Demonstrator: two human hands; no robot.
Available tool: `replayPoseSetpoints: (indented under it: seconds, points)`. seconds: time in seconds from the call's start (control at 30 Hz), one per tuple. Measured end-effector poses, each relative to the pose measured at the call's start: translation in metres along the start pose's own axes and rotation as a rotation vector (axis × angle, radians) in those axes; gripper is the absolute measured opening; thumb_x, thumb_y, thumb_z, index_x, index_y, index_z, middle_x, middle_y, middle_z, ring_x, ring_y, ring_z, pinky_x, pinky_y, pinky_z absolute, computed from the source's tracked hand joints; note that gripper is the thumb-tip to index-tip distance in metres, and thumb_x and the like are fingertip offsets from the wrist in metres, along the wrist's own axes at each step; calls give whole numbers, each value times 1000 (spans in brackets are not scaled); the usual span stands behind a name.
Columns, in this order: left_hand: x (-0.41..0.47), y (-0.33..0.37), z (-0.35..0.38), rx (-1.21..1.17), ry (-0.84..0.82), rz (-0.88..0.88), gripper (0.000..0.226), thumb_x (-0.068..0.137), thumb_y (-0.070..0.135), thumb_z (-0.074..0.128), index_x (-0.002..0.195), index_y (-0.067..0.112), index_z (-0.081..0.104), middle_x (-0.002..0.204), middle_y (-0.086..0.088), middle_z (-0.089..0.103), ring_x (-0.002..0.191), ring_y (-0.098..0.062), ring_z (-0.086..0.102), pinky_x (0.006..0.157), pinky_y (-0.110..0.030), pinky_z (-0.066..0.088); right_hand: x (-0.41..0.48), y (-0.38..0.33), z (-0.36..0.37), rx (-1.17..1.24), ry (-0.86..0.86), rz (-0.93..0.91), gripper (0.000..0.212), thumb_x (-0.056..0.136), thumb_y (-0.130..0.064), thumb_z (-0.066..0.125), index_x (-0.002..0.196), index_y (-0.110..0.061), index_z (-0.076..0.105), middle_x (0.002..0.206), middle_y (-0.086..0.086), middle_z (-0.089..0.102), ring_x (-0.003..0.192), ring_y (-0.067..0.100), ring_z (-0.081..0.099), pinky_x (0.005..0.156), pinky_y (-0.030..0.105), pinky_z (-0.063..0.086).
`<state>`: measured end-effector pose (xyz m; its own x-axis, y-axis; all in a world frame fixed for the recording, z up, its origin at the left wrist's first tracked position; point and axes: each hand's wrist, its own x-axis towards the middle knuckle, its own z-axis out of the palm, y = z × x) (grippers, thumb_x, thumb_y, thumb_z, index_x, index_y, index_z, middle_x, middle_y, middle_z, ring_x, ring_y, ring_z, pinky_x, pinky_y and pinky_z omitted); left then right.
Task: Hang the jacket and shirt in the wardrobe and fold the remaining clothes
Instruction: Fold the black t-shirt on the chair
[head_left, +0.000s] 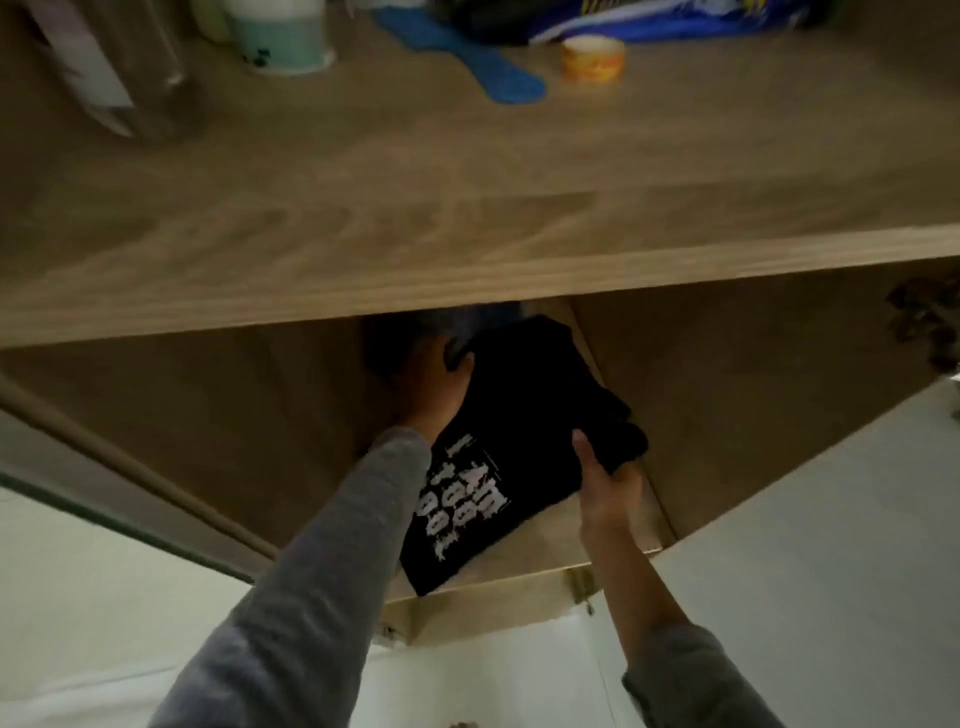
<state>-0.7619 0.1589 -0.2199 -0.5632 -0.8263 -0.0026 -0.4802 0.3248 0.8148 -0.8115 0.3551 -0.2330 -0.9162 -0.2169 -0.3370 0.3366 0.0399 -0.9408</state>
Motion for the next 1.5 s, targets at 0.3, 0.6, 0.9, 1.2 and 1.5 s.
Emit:
replayPoseSetpoints:
  seconds: [0.3, 0.6, 0.9, 1.2, 1.5]
  points:
    - [-111, -162, 41, 508, -193, -538, 55, 96, 44, 42, 126, -2, 48, 125, -19, 53, 114, -33, 52, 97, -36, 42, 65, 113, -44, -9, 36, 473, 5, 94, -14, 54, 90, -11, 53, 90, 10, 57, 69, 18, 55, 56, 25, 47]
    - [-107, -165, 39, 246, -125, -475, 37, 88, 4, 56, 124, -1, 46, 114, -19, 55, 102, -31, 55, 80, -27, 40, 71, 104, -60, -635, 10, 175, 18, 74, 7, 68, 66, -2, 54, 70, 12, 59, 67, 27, 56, 59, 34, 46]
    - [-112, -137, 54, 548, -120, -128, 65, 100, 37, 33, 151, 17, -2, 158, -13, -4, 146, -27, -2, 116, -36, 1, 70, 119, -22, -1076, -191, -447, 49, 82, -18, 60, 128, -6, 46, 138, 21, 39, 129, 41, 34, 105, 55, 33]
    - [-122, -211, 69, 627, -166, 147, 76, 81, 71, -11, 148, 33, -6, 155, 1, -18, 143, -15, -20, 115, -29, -15, 72, 174, -16, -1471, -241, -546, 80, 89, -63, -3, 147, -18, 30, 153, 16, 26, 141, 40, 20, 112, 55, 11]
    - [-131, -215, 59, 640, -132, 111, 76, 85, 67, -5, 150, 27, -2, 157, -4, -14, 144, -19, -17, 116, -31, -10, 59, 178, -6, -1487, -267, -537, 78, 91, -59, -1, 146, -14, 33, 151, 18, 30, 139, 42, 25, 110, 53, 11]
